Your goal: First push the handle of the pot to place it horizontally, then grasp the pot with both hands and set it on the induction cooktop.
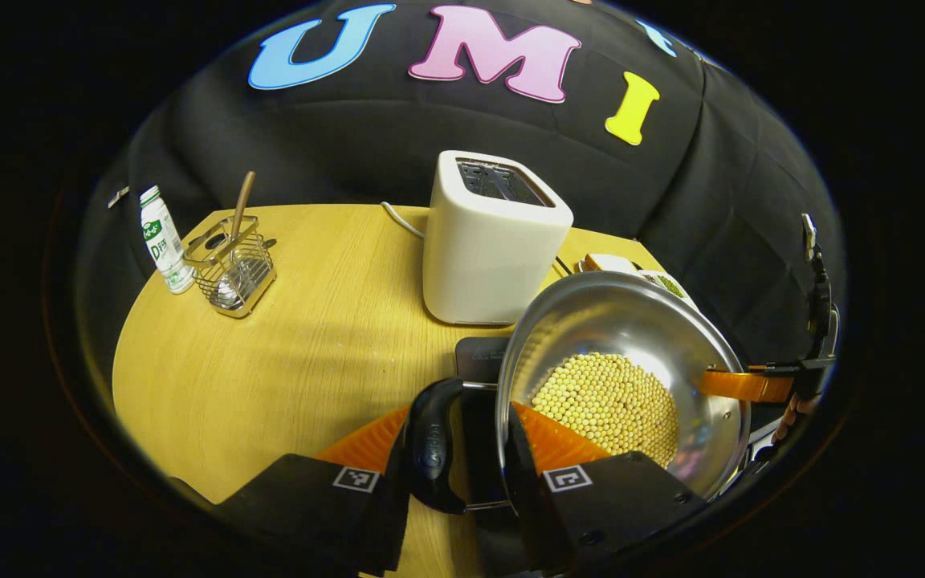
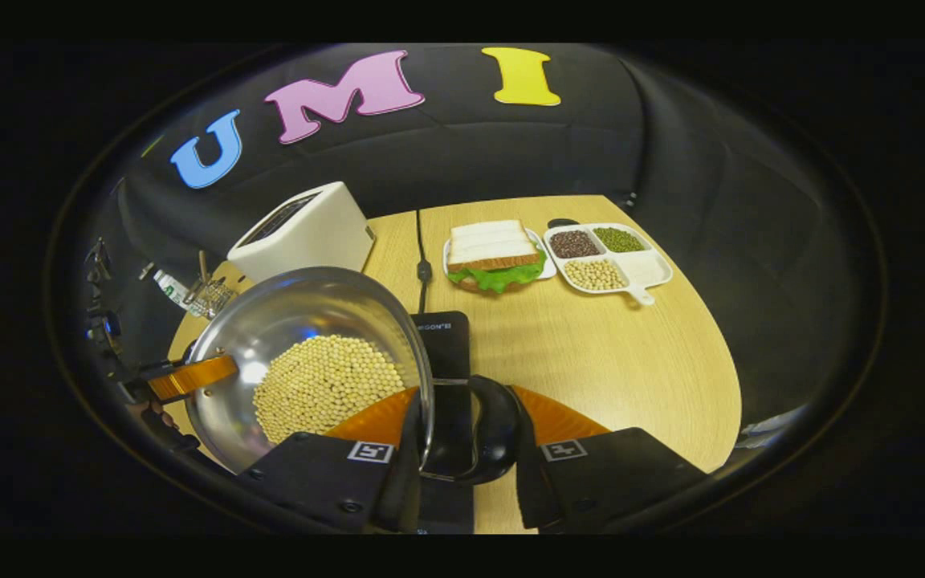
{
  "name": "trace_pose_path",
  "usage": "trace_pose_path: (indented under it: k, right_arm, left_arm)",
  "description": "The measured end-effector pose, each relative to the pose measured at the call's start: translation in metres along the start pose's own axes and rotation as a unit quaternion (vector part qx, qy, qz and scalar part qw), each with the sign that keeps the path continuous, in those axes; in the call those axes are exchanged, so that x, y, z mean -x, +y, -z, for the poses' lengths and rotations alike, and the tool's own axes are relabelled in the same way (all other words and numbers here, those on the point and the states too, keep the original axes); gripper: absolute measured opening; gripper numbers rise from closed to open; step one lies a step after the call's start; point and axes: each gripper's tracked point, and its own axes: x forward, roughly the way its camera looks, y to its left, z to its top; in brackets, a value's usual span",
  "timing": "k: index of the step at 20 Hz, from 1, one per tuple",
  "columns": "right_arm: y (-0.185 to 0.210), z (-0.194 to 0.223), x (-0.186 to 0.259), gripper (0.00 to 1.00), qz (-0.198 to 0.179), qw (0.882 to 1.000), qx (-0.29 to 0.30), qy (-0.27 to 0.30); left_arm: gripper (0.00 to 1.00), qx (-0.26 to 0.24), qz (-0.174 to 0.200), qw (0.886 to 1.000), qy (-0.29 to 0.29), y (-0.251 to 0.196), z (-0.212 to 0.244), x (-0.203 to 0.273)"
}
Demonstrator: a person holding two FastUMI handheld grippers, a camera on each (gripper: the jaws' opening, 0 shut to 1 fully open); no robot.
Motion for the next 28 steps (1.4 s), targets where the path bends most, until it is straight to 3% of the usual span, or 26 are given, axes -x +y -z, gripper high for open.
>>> trace_pose_path:
  k: [7,10,11,14,21,28]
  right_arm:
    - [0.0,0.001,-0.002,0.53,0.0,1.0,-0.008,0.004]
    - [-0.001,0.001,-0.001,0.61,0.005,1.0,-0.007,0.006]
    - [0.003,0.003,-0.001,0.64,0.001,1.0,-0.012,0.01]
    - [0.003,0.0,0.001,1.0,0.003,1.0,-0.024,0.006]
    - [0.002,-0.02,0.031,0.99,0.007,0.998,-0.042,-0.041]
    - [0.009,-0.052,0.1,0.99,0.014,0.991,-0.027,-0.129]
  left_arm:
    - [0.59,0.003,0.0,1.0,0.006,0.0,0.001,0.001]
    - [0.63,0.002,0.002,1.0,0.014,-0.001,0.005,0.0]
    - [0.69,0.003,-0.006,1.0,0.016,0.001,0.007,0.002]
    - [0.99,0.005,-0.005,1.0,0.006,-0.006,0.006,0.004]
    - [0.96,-0.006,-0.034,0.999,-0.018,0.002,-0.008,0.032]
    - [0.96,-0.01,-0.029,0.995,-0.094,-0.006,-0.043,0.092]
